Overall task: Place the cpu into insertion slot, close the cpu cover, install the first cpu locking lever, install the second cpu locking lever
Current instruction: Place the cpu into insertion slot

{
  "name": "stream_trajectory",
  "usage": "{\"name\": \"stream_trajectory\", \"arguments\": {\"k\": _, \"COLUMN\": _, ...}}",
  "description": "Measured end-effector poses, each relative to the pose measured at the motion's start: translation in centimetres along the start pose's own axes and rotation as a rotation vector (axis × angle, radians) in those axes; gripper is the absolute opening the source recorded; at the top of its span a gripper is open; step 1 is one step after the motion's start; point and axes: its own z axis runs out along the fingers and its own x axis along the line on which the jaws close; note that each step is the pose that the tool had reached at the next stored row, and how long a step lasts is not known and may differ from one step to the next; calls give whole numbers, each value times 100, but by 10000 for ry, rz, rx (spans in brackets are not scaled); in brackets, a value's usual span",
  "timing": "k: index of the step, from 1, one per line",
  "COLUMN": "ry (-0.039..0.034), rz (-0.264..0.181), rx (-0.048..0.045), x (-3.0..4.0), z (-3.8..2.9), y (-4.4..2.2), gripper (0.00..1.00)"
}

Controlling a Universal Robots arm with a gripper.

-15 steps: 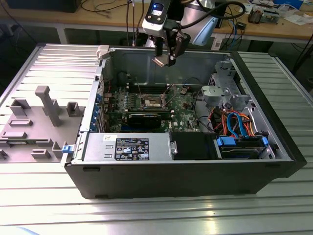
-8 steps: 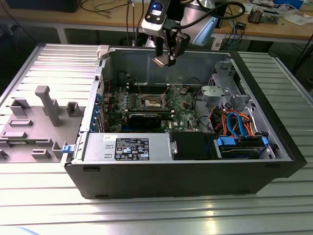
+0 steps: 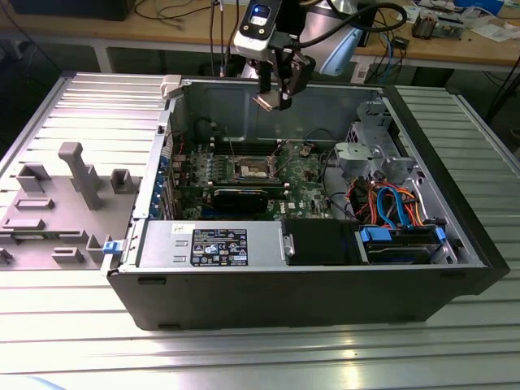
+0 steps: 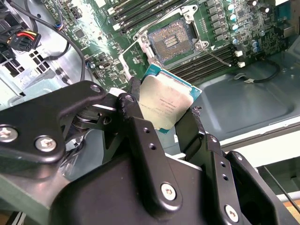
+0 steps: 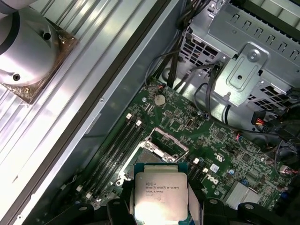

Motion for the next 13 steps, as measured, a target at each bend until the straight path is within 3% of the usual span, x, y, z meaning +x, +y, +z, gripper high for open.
{"name": "stream_trajectory", "arguments": {"k": 13, "ry": -61, "rz": 677, "rx": -13, "x": 9, "z": 9, "y": -14, "gripper": 54}}
